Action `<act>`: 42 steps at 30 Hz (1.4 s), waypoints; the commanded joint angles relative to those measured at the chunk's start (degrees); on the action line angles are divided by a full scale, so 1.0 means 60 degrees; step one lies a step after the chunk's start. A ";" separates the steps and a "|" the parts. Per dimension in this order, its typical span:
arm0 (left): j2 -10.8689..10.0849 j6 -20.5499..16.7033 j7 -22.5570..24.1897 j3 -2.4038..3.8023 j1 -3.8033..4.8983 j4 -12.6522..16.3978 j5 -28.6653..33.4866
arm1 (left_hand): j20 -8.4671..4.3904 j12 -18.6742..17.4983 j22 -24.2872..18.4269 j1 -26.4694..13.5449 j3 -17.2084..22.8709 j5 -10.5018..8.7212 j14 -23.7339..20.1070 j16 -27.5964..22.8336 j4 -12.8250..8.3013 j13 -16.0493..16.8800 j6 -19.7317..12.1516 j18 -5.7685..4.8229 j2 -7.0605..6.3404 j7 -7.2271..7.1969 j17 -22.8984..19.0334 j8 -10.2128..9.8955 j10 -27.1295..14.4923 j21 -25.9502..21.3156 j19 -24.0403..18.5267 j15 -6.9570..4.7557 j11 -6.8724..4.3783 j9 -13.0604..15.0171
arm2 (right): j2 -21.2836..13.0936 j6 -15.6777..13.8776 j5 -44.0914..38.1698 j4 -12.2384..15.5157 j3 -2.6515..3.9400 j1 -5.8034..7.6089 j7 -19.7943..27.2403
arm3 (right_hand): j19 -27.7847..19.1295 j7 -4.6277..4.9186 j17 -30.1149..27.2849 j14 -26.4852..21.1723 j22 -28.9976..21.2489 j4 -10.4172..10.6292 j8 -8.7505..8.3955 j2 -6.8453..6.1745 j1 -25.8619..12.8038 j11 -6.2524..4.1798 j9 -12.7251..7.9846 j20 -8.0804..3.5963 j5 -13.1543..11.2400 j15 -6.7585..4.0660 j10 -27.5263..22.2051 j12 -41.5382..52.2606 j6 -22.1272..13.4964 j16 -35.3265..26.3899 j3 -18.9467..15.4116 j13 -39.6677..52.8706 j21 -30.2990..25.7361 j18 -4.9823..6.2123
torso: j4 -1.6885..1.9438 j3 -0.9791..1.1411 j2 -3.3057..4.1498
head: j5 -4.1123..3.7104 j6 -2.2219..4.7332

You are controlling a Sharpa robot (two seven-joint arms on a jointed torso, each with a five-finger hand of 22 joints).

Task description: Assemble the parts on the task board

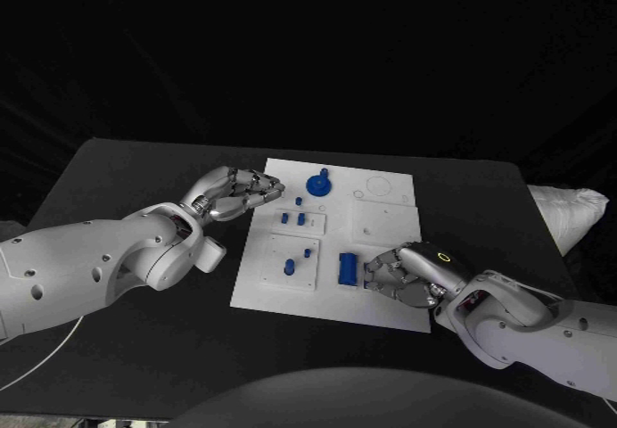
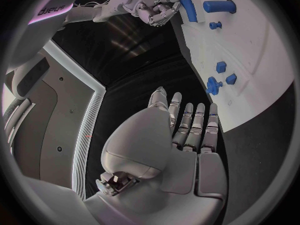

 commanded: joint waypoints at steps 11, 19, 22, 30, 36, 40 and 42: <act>0.0001 0.0196 0.0002 0.0007 -0.0121 0.0011 -0.0061 | 0.0000 0.0039 0.0013 0.0092 0.0000 0.0055 0.0064 0.0031 -0.0002 0.0006 0.0082 0.0136 -0.0016 0.0009 0.0007 0.0049 0.0069 0.0035 0.0056 -0.0010 -0.0021 0.0008 | 0.0003 0.0508 0.0590 -0.0052 -0.0002 -0.0010 -0.0549 | 0.0326 0.0010 0.2515 0.0978 0.2107 0.0006 0.0036 0.0216 0.0074 0.0078 -0.0091 0.0013 -0.0489 0.0028 0.0994 0.0037 -0.0151 0.0033 0.0112 0.2516 -0.0180 0.0098 | 0.0006 -0.0002 -0.0003 | 0.0044 0.0000; -0.0012 0.0187 0.0045 0.0007 -0.0127 0.0019 -0.0061 | 0.0001 0.0037 0.0013 0.0110 0.0009 0.0060 0.0066 0.0032 -0.0004 0.0005 0.0085 0.0141 -0.0008 0.0012 0.0006 0.0052 0.0080 0.0038 0.0058 -0.0003 -0.0013 0.0008 | -0.0075 0.0138 0.0943 0.0074 -0.0002 -0.0010 -0.0071 | 0.0303 -0.0030 0.2515 0.0978 0.2097 0.0082 0.0053 0.0146 -0.0014 0.0058 -0.0118 0.0013 -0.0509 0.0024 0.0994 0.0037 -0.0148 0.0033 -0.0002 0.2516 -0.0212 0.0105 | -0.0004 -0.0001 0.0002 | 0.0081 0.0000; -0.0031 0.0143 0.0133 0.0007 -0.0128 0.0028 -0.0061 | 0.0001 0.0036 0.0013 0.0115 0.0011 0.0061 0.0067 0.0032 -0.0004 0.0005 0.0085 0.0143 -0.0006 0.0014 0.0006 0.0053 0.0083 0.0040 0.0059 -0.0001 -0.0011 0.0008 | -0.0206 -0.0236 0.1205 0.0235 0.0000 -0.0010 0.0395 | 0.0316 -0.0048 0.2515 0.0978 0.2107 0.0278 0.0114 -0.0050 -0.0255 0.0039 -0.0123 0.0001 -0.0514 0.0009 0.0994 0.0037 -0.0079 0.0033 -0.0284 0.2516 -0.0185 0.0099 | -0.0004 0.0002 -0.0002 | 0.0105 0.0000; -0.0129 -0.0056 0.0477 0.0007 -0.0134 0.0073 -0.0061 | 0.0003 0.0033 0.0013 0.0110 0.0008 0.0058 0.0067 0.0032 0.0004 0.0004 0.0084 0.0145 -0.0004 0.0017 0.0005 0.0054 0.0087 0.0044 0.0064 -0.0006 -0.0012 0.0007 | -0.0750 -0.1057 0.2124 0.0929 0.0010 0.0302 0.1675 | 0.0376 -0.0162 0.2515 0.0978 0.2141 0.1151 0.0459 -0.0396 -0.0586 -0.0086 0.0009 -0.0046 -0.0509 -0.0048 0.0994 0.0037 0.0118 0.0033 -0.1667 0.2516 -0.0084 0.0073 | -0.0020 -0.0002 -0.0006 | 0.0116 0.0000; -0.0177 -0.0239 0.0789 0.0008 -0.0162 0.0119 -0.0061 | 0.0010 0.0011 0.0011 0.0051 -0.0031 0.0037 0.0005 -0.0021 0.0022 0.0000 0.0081 0.0138 -0.0012 0.0010 -0.0006 0.0057 0.0090 0.0056 0.0077 -0.0047 -0.0034 0.0003 | -0.1088 -0.2008 0.3610 0.1311 0.0012 0.1063 0.3106 | 0.0698 -0.0325 0.2515 0.0978 0.2319 0.1568 0.0717 -0.0224 -0.0993 -0.0254 0.0040 -0.0167 -0.0483 -0.0186 0.0994 0.0037 0.0509 0.0033 -0.2292 0.2516 0.0437 -0.0061 | -0.0023 -0.0001 -0.0035 | 0.0029 0.0000; -0.0240 -0.0410 0.1114 0.0008 -0.0186 0.0184 -0.0050 | 0.0011 -0.0028 -0.0007 -0.0098 -0.0131 -0.0023 -0.0281 -0.0275 0.0023 -0.0002 0.0097 0.0089 -0.0030 -0.0023 -0.0038 0.0077 0.0102 0.0050 0.0049 -0.0117 -0.0083 0.0002 | -0.1225 -0.2318 0.5025 0.1393 0.0012 0.1619 0.4071 | 0.0595 -0.0358 0.2482 0.0969 0.2251 0.1561 0.0744 0.0207 -0.1578 -0.0273 -0.0012 -0.0216 -0.0447 -0.0229 0.0994 0.0037 0.0583 0.0014 -0.2315 0.2516 0.0250 -0.0010 | -0.0041 -0.0001 -0.0055 | 0.0010 0.0000; -0.0265 -0.0603 0.1436 0.0008 -0.0202 0.0216 0.0021 | -0.0049 -0.0095 -0.0048 -0.0243 -0.0232 -0.0058 -0.0640 -0.0597 0.0017 -0.0007 0.0075 0.0106 -0.0043 -0.0068 -0.0071 0.0073 0.0054 -0.0010 -0.0078 -0.0215 -0.0178 -0.0008 | -0.1276 -0.2210 0.6155 0.1399 0.0012 0.1918 0.4604 | -0.0226 -0.0267 0.1601 0.0615 0.1803 0.1490 0.0737 0.0522 -0.1797 -0.0195 -0.0059 -0.0099 -0.0387 -0.0113 0.0994 0.0037 0.0431 -0.0583 -0.2302 0.2516 -0.1059 0.0286 | -0.0045 -0.0006 -0.0074 | 0.0020 0.0000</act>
